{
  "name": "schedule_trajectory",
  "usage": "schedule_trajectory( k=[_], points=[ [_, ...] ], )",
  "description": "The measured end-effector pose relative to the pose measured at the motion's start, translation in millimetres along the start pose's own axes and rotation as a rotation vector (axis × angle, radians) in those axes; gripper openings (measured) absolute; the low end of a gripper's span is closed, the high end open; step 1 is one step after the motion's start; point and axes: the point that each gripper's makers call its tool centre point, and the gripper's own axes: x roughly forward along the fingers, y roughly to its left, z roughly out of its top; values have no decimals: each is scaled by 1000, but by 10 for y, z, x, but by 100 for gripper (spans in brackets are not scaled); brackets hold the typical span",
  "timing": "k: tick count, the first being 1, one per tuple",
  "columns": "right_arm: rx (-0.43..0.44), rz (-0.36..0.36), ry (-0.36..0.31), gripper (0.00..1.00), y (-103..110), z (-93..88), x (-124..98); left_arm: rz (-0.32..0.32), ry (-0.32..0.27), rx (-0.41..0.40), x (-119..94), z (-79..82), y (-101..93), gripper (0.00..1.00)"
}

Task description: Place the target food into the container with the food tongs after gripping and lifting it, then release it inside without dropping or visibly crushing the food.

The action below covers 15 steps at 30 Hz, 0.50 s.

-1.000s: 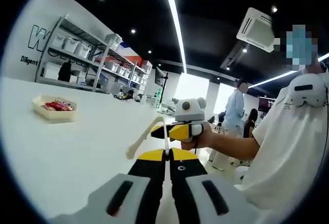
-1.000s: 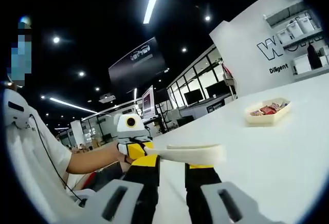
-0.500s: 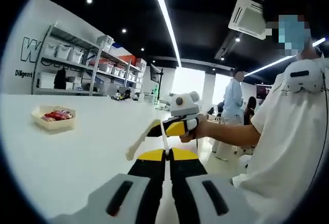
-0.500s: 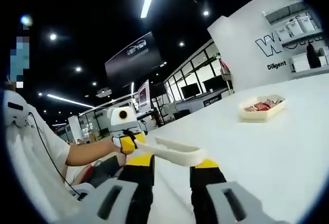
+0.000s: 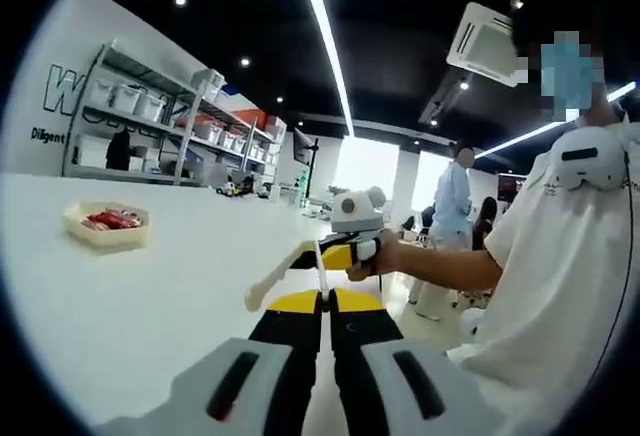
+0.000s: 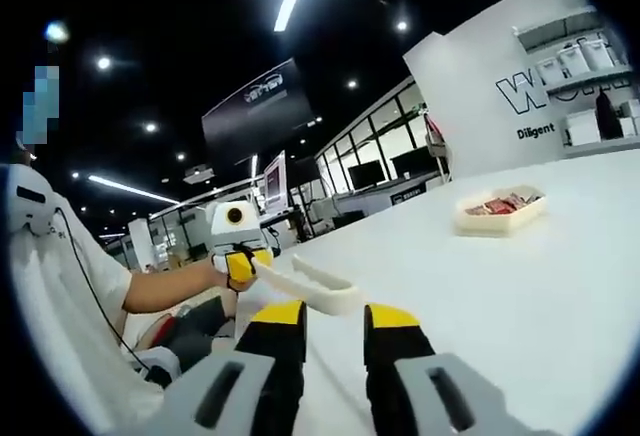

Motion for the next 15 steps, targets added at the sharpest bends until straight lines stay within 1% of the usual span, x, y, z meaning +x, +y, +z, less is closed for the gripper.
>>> schedule_trajectory(
  k=[2, 4, 6, 7, 8, 11, 14, 15],
  points=[
    [0, -13, 1, 15, -25, 0, -3, 3, -1, -3, 2, -11, 15, 2],
    [20, -4, 22, 14, -42, -38, -4, -1, 5, -7, 9, -29, 17, 2],
    [15, -15, 48, 14, -71, -83, 9, 4, 26, 4, 25, -75, 47, 2],
    [11, -23, 89, 13, -96, -147, 10, 6, 48, 11, 38, -114, 59, 2],
    [-5, -26, 106, 13, -118, -175, 21, 9, 57, 19, 43, -132, 78, 2],
    [22, -34, 134, 13, -167, -242, 37, 6, 87, 30, 59, -202, 117, 2],
    [24, -41, 157, 13, -209, -300, 49, 8, 111, 43, 68, -254, 167, 2],
    [23, -58, 168, 14, -244, -327, 56, 13, 121, 46, 71, -283, 189, 2]
  ],
)
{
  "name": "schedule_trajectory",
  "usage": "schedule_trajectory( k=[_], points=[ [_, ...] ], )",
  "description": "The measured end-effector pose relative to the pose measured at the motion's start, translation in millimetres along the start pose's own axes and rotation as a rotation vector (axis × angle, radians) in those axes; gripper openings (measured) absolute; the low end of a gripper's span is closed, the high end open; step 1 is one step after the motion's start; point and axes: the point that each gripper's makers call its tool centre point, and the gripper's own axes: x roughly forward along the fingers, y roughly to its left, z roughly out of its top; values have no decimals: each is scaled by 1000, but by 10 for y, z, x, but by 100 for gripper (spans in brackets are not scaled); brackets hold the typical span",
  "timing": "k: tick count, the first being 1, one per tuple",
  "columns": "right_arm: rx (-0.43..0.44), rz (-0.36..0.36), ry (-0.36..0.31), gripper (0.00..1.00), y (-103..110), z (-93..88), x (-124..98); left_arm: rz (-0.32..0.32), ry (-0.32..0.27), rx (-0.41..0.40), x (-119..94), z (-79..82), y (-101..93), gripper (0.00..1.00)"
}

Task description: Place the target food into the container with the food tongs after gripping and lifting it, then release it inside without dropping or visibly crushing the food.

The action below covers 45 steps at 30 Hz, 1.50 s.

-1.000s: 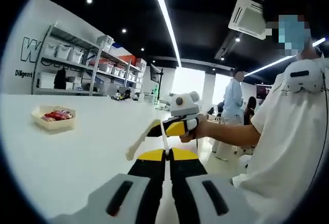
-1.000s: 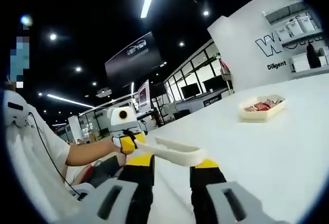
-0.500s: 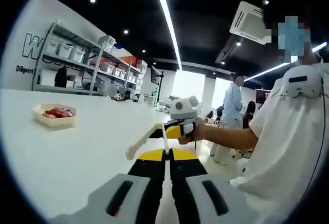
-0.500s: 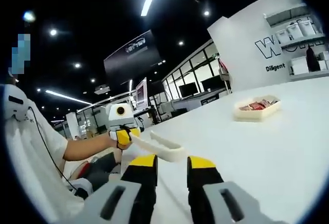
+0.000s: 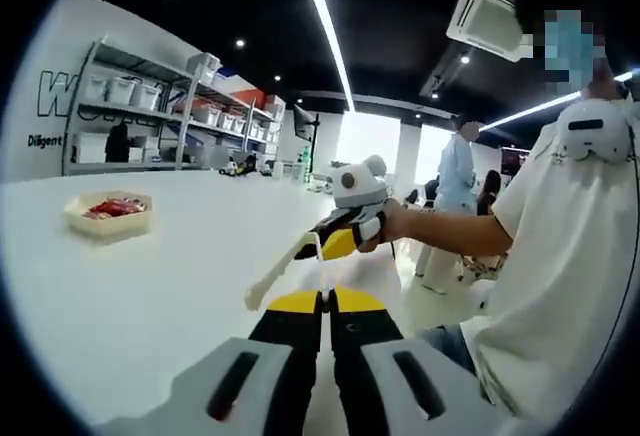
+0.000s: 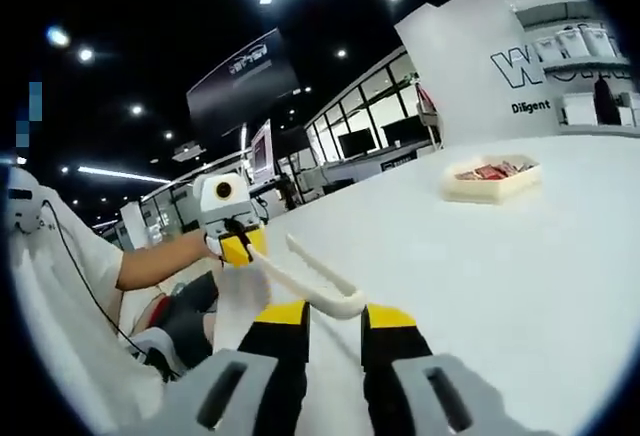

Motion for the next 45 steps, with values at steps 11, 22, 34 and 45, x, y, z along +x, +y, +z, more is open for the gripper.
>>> schedule_trajectory(
  k=[11, 22, 34, 45],
  points=[
    [-93, -97, 100, 16, -143, -166, 95, -1, 53, -25, 37, -160, 147, 2],
    [-150, -143, 105, 18, -221, -163, 124, 41, 90, -24, 51, -286, 284, 2],
    [-171, -173, 115, 19, -286, -130, 191, 183, 118, -25, 27, -345, 524, 7],
    [-179, -200, 95, 25, -298, -119, 161, 253, 113, -54, -6, -359, 555, 29]
  ],
)
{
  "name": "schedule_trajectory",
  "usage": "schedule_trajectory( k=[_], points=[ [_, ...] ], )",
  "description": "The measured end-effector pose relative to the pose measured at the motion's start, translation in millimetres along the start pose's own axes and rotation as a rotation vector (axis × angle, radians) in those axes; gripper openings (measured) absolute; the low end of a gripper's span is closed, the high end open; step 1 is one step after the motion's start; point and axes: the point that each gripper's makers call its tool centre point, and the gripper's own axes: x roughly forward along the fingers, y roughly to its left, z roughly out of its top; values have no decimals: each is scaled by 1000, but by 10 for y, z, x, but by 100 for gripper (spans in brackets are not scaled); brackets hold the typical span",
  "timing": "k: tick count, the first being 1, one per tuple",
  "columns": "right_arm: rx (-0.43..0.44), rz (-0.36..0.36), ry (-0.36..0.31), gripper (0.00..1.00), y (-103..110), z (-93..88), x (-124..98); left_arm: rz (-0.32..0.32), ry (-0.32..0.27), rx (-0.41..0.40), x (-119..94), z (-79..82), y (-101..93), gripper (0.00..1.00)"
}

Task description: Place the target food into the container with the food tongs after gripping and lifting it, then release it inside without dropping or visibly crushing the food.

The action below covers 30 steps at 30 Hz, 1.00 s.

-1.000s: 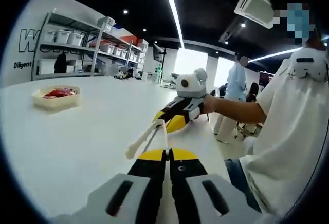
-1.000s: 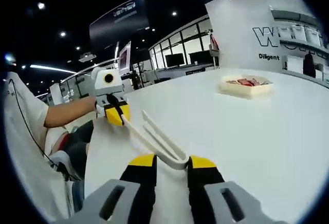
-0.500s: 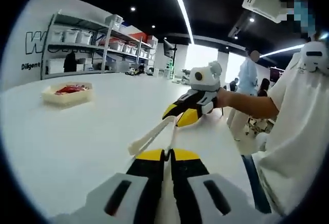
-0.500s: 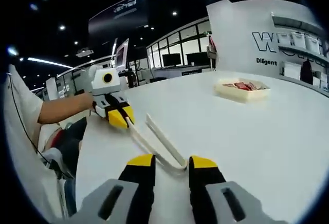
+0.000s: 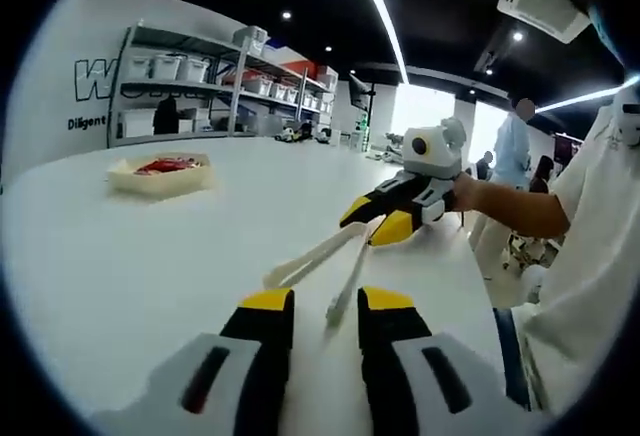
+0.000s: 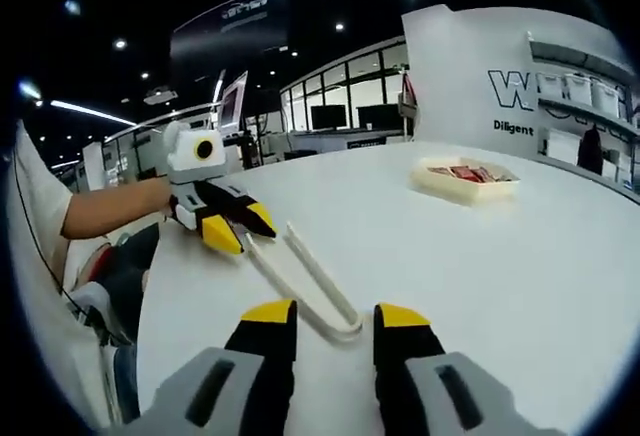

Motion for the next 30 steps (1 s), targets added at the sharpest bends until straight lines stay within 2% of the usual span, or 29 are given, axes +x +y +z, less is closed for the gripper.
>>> schedule_trajectory(
  k=[3, 7, 12, 16, 18, 20, 23, 25, 28, 30],
  points=[
    [10, -12, -27, 28, 0, 45, -35, 13, -18, -8, -21, 28, -1, 35],
    [10, -24, -42, 29, 11, 95, -85, 34, -29, 2, -39, 53, -2, 37],
    [-18, -60, -87, 31, 20, 266, -167, 95, -90, 84, -89, 262, -6, 41],
    [-55, -129, -93, 38, -37, 373, -215, 144, -85, 88, -108, 295, 62, 52],
    [-95, -153, -94, 38, -54, 407, -241, 164, -93, 89, -137, 332, 73, 57],
    [-89, -158, -80, 40, -33, 403, -248, 178, -102, 86, -151, 370, 55, 62],
    [-81, -189, -54, 53, -58, 378, -251, 218, -108, 91, -169, 430, 55, 73],
    [-99, -234, -77, 66, -96, 427, -270, 262, -120, 102, -186, 476, 90, 84],
    [-91, -250, -89, 72, -115, 468, -292, 280, -99, 74, -192, 437, 123, 91],
    [-49, -255, -100, 75, -115, 504, -325, 300, -115, 44, -208, 451, 140, 96]
  ],
)
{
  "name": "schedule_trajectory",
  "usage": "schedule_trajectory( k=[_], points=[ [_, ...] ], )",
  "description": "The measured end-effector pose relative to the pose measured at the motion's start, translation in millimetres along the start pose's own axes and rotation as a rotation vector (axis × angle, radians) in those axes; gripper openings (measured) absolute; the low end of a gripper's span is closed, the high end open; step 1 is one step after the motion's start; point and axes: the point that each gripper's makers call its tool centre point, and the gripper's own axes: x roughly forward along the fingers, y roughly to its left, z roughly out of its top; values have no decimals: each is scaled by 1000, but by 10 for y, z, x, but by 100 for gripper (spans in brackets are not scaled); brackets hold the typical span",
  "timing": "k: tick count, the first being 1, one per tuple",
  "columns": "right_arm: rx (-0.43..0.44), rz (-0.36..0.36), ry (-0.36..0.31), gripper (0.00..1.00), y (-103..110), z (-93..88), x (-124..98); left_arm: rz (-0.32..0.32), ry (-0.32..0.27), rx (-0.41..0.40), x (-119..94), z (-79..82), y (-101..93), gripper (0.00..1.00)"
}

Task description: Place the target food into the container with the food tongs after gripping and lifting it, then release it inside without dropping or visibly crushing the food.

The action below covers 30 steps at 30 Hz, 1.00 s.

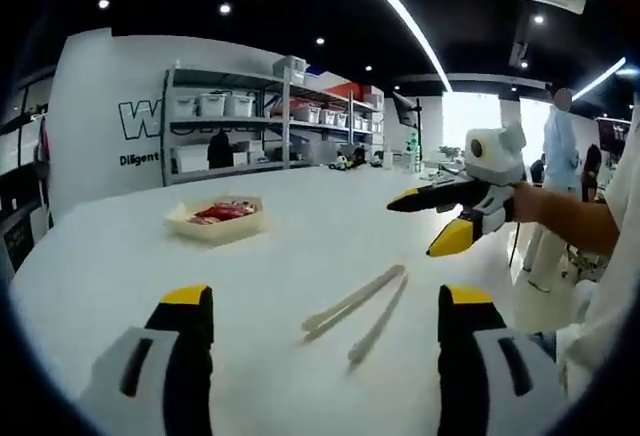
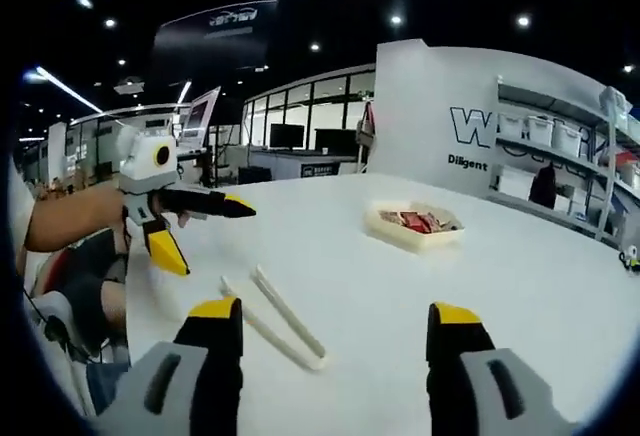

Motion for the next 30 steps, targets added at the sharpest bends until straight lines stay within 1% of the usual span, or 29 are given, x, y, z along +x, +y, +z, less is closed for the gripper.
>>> schedule_trajectory(
  k=[2, 4, 5, 7, 8, 10, 11, 12, 13, 14, 16, 18, 19, 22, 24, 27, 30],
  points=[
    [49, -2, -21, 77, -7, 57, -25, 4, -8, -41, -23, 28, -5, 99],
    [77, -4, -19, 77, -16, 65, -44, 22, -11, -64, -44, 58, 3, 99],
    [75, -2, -23, 77, -8, 76, -50, 28, -1, -70, -53, 65, -5, 99],
    [85, -6, -22, 81, 14, 78, -53, 66, 27, -72, -71, 52, 26, 99],
    [86, -9, -16, 84, 27, 76, -53, 95, 37, -51, -85, 63, 47, 99],
    [77, -27, -6, 88, 38, 68, -61, 154, 72, -34, -124, 59, 103, 99],
    [81, -45, 47, 88, 26, -6, -86, 165, 82, -14, -136, 66, 106, 99],
    [99, -52, 85, 88, 31, -59, -101, 197, 98, 7, -164, 71, 119, 99],
    [107, -58, 112, 88, 36, -94, -114, 210, 100, 22, -173, 84, 121, 99],
    [111, -60, 106, 89, 43, -81, -110, 206, 120, 39, -181, 69, 89, 99],
    [117, -63, 101, 91, 65, -62, -128, 211, 160, 45, -199, 19, 62, 99],
    [122, -71, 121, 94, 82, -81, -158, 169, 186, 59, -205, -25, -40, 99],
    [121, -75, 127, 94, 81, -86, -168, 168, 195, 55, -216, -39, -58, 99],
    [114, -84, 131, 98, 81, -104, -191, 197, 221, 50, -270, -81, -18, 99],
    [117, -83, 146, 99, 93, -133, -202, 220, 231, 45, -299, -102, 22, 99],
    [110, -100, 136, 99, 89, -122, -235, 251, 253, 24, -349, -159, 85, 99],
    [96, -129, 125, 99, 67, -103, -263, 279, 278, 27, -389, -212, 133, 99]
  ],
)
